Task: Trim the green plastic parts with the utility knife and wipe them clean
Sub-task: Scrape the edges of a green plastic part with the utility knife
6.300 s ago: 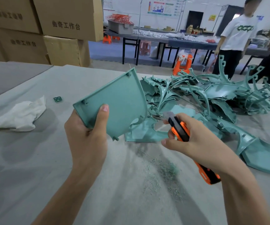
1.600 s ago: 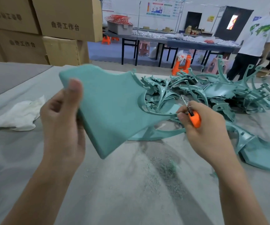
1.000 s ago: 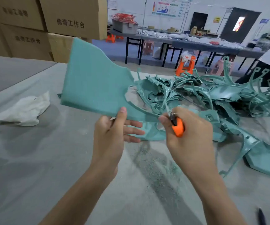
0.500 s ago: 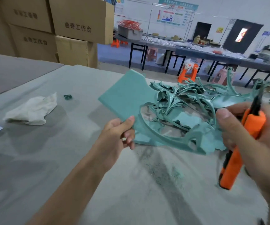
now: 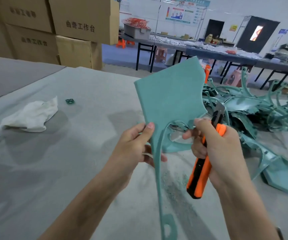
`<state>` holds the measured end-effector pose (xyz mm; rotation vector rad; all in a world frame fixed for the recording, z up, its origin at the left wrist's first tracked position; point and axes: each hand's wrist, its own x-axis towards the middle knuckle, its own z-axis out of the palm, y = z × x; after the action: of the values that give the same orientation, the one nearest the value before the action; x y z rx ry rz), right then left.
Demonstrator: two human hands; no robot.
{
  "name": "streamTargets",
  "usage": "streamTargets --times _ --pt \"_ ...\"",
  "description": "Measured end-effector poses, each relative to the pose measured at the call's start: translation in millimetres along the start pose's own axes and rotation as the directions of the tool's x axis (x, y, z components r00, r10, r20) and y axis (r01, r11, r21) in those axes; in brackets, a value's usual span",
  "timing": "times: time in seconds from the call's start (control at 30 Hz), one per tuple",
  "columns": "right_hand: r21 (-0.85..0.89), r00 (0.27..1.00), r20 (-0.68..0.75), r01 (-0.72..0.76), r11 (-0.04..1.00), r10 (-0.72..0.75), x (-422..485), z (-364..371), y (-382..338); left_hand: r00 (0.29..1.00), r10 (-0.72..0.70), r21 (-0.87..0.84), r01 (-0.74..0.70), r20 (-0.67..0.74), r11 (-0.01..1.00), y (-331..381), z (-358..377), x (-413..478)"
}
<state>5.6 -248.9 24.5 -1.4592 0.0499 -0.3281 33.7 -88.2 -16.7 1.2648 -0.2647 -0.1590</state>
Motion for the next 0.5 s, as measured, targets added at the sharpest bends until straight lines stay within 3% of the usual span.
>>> streamTargets --times 0.1,0.2,0.33,0.5 --pt "-0.066 0.997 0.045 0.072 0.995 -0.069 -4.1 4.9 0.0 0.986 0.02 -0.056 -0.03 -0.167 0.998 -3.6 11.9 -1.1" --pt "-0.279 0.976 0.158 0.189 0.942 -0.149 -11.6 3.5 -6.3 0.972 -0.047 -0.205 -0.002 -0.23 0.979 1.3 12.4 -0.9" --pt "-0.518 0.926 0.367 0.28 0.808 -0.086 -25.3 -1.6 -11.6 0.99 -0.118 -0.567 0.056 -0.073 0.822 9.0 9.5 -4.2" --pt "-0.623 0.889 0.427 0.42 0.659 -0.163 -29.1 3.6 -8.4 0.997 -0.071 -0.626 0.045 -0.017 0.779 14.0 8.5 -7.3"
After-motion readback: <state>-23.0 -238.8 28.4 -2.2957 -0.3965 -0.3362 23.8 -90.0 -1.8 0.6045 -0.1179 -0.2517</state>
